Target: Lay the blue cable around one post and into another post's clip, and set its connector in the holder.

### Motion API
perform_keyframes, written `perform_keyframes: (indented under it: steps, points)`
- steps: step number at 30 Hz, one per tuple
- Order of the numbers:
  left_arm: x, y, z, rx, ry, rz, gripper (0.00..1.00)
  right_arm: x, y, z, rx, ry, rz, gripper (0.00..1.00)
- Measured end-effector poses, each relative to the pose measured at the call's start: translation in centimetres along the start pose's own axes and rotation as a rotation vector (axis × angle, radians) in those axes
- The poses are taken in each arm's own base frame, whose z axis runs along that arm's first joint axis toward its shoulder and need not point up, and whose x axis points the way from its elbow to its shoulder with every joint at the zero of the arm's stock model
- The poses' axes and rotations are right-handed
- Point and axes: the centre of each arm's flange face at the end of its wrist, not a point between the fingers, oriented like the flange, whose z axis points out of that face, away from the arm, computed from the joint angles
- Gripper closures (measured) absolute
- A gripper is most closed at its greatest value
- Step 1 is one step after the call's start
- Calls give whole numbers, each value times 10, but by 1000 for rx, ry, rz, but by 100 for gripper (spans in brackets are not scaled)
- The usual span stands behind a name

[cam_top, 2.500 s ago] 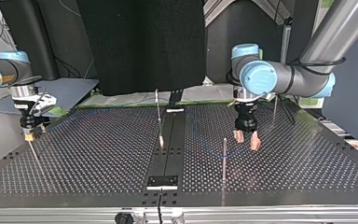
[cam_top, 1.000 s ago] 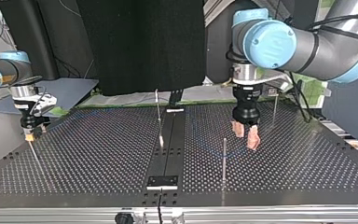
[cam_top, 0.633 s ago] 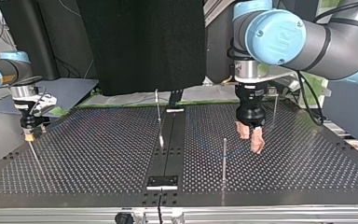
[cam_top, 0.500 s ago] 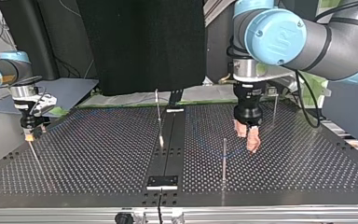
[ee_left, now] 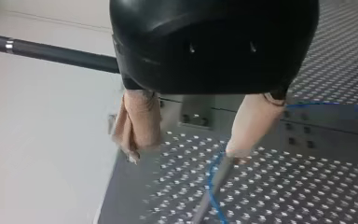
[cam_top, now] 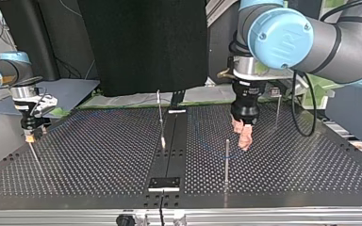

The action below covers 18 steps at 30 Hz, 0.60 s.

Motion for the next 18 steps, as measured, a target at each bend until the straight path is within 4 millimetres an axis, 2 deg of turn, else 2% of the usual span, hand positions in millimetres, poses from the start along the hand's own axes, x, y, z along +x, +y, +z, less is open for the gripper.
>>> perform_keyframes:
  steps: [6,18]
  points:
    - [-1,0,-2,2,15,49,0,0,0,0,0,0,0,0]
    - [-8,-3,0,17,-16,11,0,1,0,0,0,3,1,0]
